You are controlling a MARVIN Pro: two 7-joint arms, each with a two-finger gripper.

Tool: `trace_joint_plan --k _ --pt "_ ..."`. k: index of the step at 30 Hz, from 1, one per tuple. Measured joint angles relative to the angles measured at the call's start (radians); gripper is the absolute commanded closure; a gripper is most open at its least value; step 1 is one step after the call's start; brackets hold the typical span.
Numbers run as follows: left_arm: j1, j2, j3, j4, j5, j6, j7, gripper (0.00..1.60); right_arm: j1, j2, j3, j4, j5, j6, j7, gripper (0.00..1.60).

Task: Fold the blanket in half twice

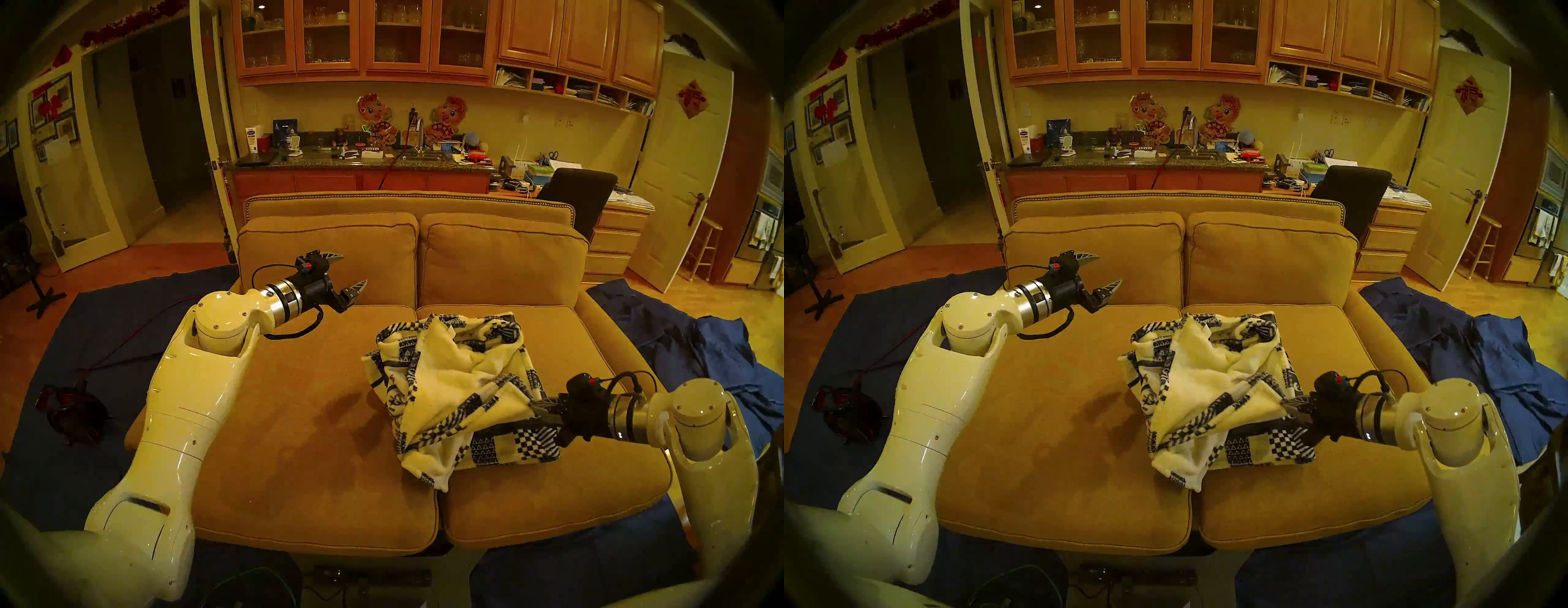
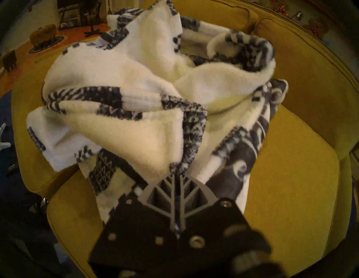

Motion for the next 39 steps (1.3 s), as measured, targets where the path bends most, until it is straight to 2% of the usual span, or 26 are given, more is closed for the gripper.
trace_joint_plan --k 5,6,7,13,18,19,21,26,27,30,35,39 --pt "0.000 0.000 0.000 0.000 0.000 0.000 0.000 0.00 -0.044 -0.043 0.015 0.004 -0.009 -0.064 -0.034 1.59" --pt "0.000 0.000 0.000 0.000 0.000 0.000 0.000 0.00 -0.051 -0.056 0.015 0.007 -0.010 -0.084 -0.043 1.17" --pt "0.000 0.000 0.000 0.000 0.000 0.000 0.000 0.00 -0.055 -0.064 0.015 0.010 -0.010 -0.095 -0.049 0.83" --pt "0.000 0.000 0.000 0.000 0.000 0.000 0.000 0.00 -0.066 -0.091 0.029 0.018 -0.001 -0.114 -0.060 0.71" --pt "0.000 0.000 0.000 0.000 0.000 0.000 0.000 0.00 -0.073 -0.087 0.098 0.012 0.019 -0.114 -0.058 0.67" --pt "0.000 0.000 0.000 0.000 0.000 0.000 0.000 0.00 -0.073 -0.085 0.115 0.009 0.024 -0.114 -0.056 0.60" --pt "0.000 0.000 0.000 0.000 0.000 0.000 -0.001 0.00 -0.070 -0.080 0.134 -0.003 0.035 -0.114 -0.046 0.58" --pt "0.000 0.000 0.000 0.000 0.000 0.000 -0.001 0.00 -0.051 -0.073 0.145 -0.050 0.062 -0.114 -0.023 0.51" --pt "0.000 0.000 0.000 0.000 0.000 0.000 -0.001 0.00 -0.048 -0.073 0.145 -0.055 0.066 -0.114 -0.021 0.53" --pt "0.000 0.000 -0.001 0.000 0.000 0.000 -0.001 0.00 -0.025 -0.070 0.126 -0.077 0.084 -0.114 -0.012 0.55" --pt "0.000 0.000 -0.001 0.000 0.000 0.000 -0.001 0.00 0.031 -0.064 0.036 -0.093 0.095 -0.100 -0.009 0.59" --pt "0.000 0.000 -0.001 0.000 0.000 0.000 -0.001 0.00 0.069 -0.061 -0.027 -0.094 0.097 -0.092 -0.030 0.51"
